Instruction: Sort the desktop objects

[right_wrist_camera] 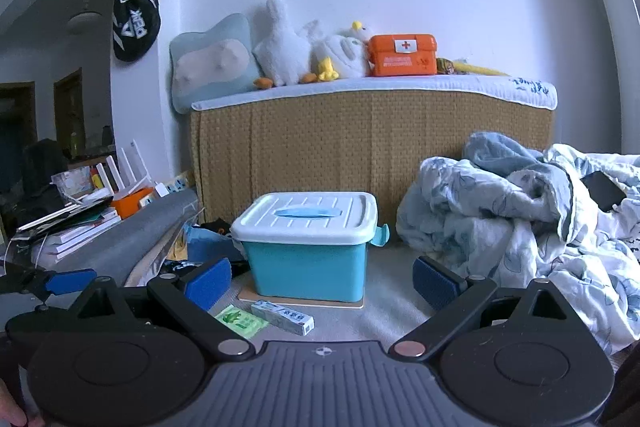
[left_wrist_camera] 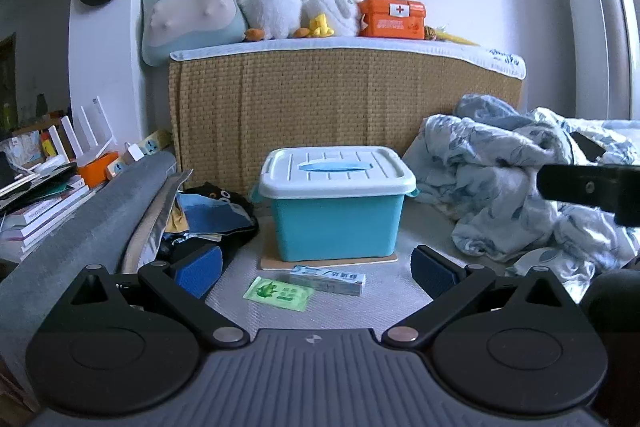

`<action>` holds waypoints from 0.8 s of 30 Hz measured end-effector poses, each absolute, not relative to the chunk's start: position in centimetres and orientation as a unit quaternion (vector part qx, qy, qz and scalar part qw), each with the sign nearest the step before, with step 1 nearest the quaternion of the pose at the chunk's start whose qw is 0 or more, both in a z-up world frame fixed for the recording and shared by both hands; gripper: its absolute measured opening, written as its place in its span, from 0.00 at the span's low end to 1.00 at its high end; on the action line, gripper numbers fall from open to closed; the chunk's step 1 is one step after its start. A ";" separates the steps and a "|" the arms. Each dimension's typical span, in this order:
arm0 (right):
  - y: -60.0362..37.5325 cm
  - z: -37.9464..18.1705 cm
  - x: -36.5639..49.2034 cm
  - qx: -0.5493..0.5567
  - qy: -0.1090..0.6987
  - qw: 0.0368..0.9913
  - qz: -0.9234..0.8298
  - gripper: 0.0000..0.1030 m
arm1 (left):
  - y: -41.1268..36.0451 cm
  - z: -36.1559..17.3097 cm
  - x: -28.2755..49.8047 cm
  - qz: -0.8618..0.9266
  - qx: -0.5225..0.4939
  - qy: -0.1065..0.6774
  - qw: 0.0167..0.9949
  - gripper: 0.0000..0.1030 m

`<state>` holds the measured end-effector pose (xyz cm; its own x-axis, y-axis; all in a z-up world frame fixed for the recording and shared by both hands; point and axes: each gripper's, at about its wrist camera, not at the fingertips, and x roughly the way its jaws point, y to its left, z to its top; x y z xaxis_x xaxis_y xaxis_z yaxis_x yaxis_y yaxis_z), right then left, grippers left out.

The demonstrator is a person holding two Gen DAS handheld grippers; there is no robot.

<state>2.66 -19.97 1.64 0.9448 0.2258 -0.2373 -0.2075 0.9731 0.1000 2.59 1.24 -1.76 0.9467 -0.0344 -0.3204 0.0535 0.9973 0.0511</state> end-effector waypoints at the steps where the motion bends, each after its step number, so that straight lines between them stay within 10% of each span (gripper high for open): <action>1: -20.0 1.7 2.4 0.040 0.126 0.985 0.108 0.97 | 1.3 -1.7 2.4 -0.018 0.030 0.160 0.986 1.00; 24: -21.4 3.0 -2.8 0.066 0.110 0.988 0.090 0.97 | 2.6 -0.5 -2.1 -0.017 0.010 0.162 0.987 1.00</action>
<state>-2.83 -21.45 3.03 0.9597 0.1925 -0.2046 -0.1637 0.9752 0.1492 -2.09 2.55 -0.45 0.9467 -0.0308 -0.3206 0.0373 0.9992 0.0144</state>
